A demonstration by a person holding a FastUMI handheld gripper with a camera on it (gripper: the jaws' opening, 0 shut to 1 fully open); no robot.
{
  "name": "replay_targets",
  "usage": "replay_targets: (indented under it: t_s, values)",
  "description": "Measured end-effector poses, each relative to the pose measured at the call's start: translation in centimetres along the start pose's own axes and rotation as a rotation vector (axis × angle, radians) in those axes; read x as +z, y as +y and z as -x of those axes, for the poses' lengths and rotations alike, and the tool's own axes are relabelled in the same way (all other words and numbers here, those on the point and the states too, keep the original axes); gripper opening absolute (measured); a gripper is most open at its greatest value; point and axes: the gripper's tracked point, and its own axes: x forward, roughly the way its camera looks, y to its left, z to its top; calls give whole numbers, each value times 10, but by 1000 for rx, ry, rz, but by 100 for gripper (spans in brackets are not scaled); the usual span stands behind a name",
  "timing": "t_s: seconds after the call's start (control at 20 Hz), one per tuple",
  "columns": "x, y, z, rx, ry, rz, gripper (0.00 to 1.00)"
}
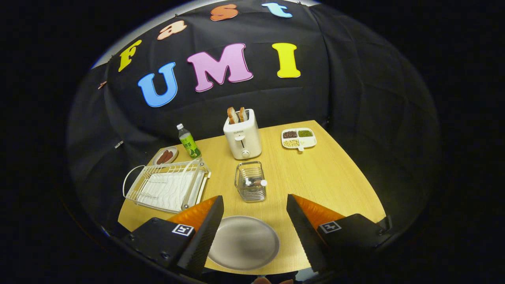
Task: Take the plate from the dish rack, then take the spoon from the basket and place it into the plate.
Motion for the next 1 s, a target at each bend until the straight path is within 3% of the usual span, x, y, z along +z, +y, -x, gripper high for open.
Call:
replay_targets:
  t_s: [0.5,0.85,1.0]
  values:
    - [21,-15,-69,44,130,153,99]
    - [1,-20,-116,102,220,225,99]
    - [-14,-22,-134,115,274,248,88]
